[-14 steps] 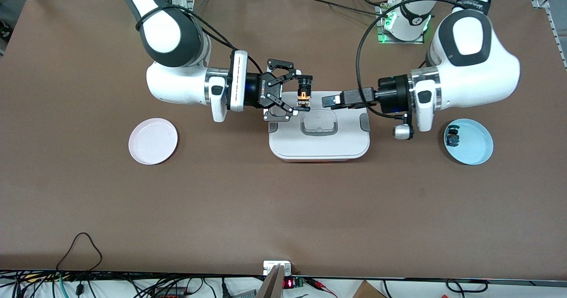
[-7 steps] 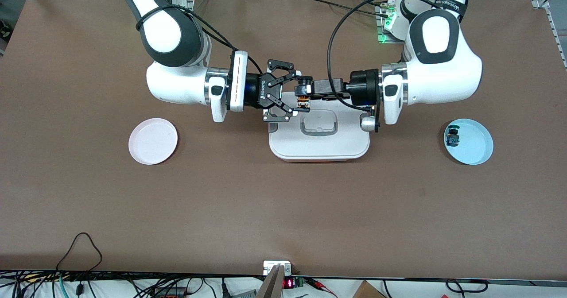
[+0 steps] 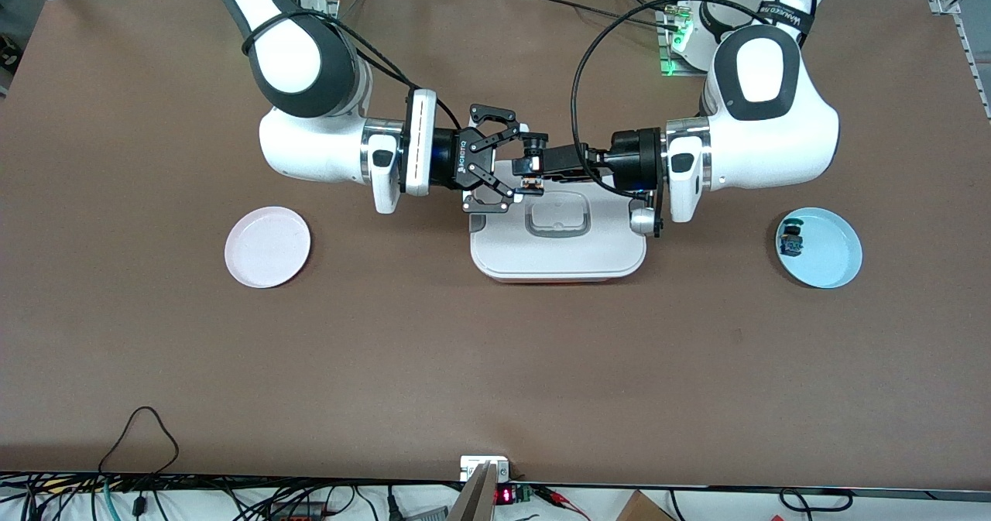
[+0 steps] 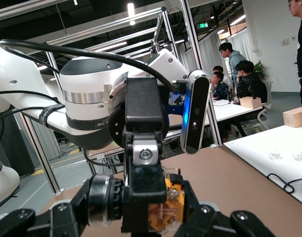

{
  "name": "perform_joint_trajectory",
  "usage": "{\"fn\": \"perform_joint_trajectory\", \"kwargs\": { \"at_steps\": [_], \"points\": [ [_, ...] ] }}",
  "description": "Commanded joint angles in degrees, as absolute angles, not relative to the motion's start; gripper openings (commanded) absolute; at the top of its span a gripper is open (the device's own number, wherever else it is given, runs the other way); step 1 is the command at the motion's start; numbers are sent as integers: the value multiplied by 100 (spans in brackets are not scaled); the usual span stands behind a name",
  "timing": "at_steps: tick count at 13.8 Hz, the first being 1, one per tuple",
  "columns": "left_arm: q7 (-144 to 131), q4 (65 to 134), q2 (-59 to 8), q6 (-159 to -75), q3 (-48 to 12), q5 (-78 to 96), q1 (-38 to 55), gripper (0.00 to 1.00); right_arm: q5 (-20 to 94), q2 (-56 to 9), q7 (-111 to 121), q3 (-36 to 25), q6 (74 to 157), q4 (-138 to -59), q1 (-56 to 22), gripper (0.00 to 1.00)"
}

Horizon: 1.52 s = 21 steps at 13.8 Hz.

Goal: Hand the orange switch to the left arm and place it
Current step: 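Grasp the switch with the left gripper and open the right gripper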

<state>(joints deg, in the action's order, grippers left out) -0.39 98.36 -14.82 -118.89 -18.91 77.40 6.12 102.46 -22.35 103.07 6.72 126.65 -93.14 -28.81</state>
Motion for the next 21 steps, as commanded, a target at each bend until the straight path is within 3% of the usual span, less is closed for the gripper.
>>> {"fn": "perform_joint_trajectory", "kwargs": {
  "at_steps": [1, 5, 7, 8, 10, 17, 21],
  "points": [
    [132, 9809, -1485, -11892, -1925, 7875, 527, 49, 10389, -2276, 10415, 650, 12727, -9193, -2936, 0],
    [114, 9791, -1477, -11839, -1925, 7875, 527, 20, 10389, -2268, 10415, 650, 12735, -9185, -2936, 0],
    [114, 9791, -1468, -11839, -1925, 7875, 536, 14, 10389, -2276, 10415, 650, 12735, -9185, -2927, 0],
    [114, 9791, -1468, -11839, -1925, 7875, 536, 13, 10397, -2268, 10398, 650, 12735, -9185, -2927, 6],
    [114, 9782, -1468, -11830, -1925, 7875, 536, 13, 10415, -2224, 10275, 650, 12735, -9193, -2918, 99],
    [141, 9765, -1433, -11742, -1907, 7831, 449, 12, 10433, -2171, 10266, 650, 12894, -9228, -2909, 100],
    [158, 9650, -1441, -11023, -1863, 7517, 124, 9, 10371, -1987, 10266, 650, 12832, -9439, -2690, 100]
  ]
}}
